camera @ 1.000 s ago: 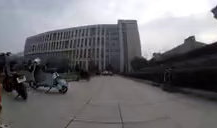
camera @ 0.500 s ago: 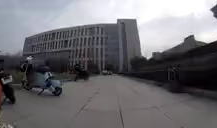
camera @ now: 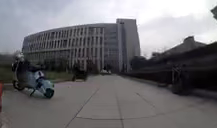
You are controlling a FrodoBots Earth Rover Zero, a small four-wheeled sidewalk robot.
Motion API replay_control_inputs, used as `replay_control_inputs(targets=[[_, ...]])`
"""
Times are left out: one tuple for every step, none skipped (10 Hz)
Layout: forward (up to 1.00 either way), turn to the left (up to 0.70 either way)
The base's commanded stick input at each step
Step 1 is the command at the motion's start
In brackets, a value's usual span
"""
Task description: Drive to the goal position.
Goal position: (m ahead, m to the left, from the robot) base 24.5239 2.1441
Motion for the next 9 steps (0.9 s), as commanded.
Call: replay_control_inputs(targets=[[0.7, 0.0], [0.7, 0.0], [0.7, 0.0], [0.7, 0.0], [0.7, 0.0], [0.7, 0.0], [0.7, 0.0], [0.7, 0.0], [0.7, 0.0]])
